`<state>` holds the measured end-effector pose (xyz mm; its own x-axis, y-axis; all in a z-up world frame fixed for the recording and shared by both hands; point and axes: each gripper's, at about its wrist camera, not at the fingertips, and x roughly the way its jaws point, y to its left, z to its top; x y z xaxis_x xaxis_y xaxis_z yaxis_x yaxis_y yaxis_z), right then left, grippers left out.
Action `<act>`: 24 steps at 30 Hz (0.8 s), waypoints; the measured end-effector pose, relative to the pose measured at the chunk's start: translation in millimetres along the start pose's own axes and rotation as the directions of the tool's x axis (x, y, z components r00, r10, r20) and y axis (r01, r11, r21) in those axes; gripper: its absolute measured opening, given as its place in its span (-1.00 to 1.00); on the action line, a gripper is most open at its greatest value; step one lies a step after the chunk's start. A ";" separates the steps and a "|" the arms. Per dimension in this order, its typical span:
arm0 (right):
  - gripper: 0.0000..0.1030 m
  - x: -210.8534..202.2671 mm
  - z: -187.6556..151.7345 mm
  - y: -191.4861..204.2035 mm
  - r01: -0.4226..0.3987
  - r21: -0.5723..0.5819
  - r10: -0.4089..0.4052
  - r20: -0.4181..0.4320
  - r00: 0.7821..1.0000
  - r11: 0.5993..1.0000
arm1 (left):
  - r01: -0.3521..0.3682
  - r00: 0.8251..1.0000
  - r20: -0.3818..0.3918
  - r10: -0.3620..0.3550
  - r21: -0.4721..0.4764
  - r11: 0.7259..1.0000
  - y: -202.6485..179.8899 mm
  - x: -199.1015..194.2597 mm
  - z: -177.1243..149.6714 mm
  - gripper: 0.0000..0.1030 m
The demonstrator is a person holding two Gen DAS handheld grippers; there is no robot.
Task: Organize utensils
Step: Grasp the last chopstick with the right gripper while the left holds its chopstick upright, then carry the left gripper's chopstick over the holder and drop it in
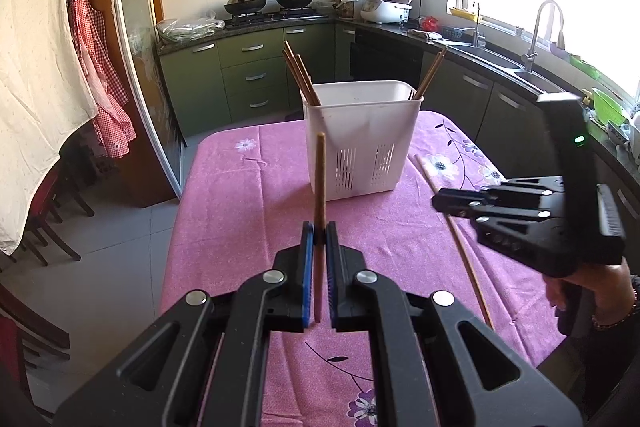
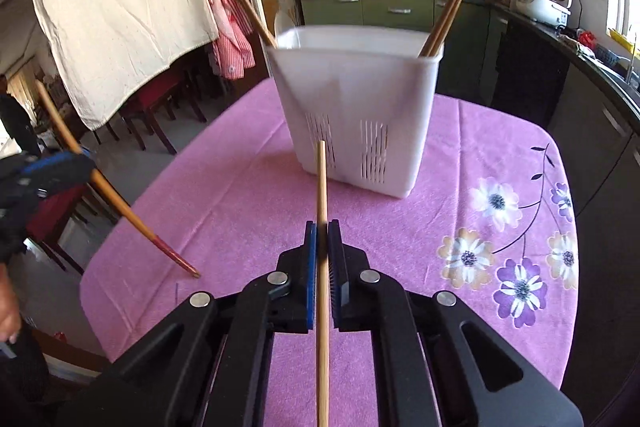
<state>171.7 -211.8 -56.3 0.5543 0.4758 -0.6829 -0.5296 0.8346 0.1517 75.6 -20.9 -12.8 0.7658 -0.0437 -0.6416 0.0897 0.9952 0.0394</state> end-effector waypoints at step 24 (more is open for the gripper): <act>-0.87 -138.0 -62.6 -4.1 0.018 0.104 -0.048 0.291 0.956 0.994 | 0.010 1.000 0.012 -0.011 0.035 0.999 -2.2 -7.7 -2.3 -0.88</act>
<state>57.2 -298.3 -7.5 0.7416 0.4957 -0.4520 -0.4497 0.8673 0.2134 68.1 -22.5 -9.8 0.7723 -0.0555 -0.6329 0.1201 0.9910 0.0596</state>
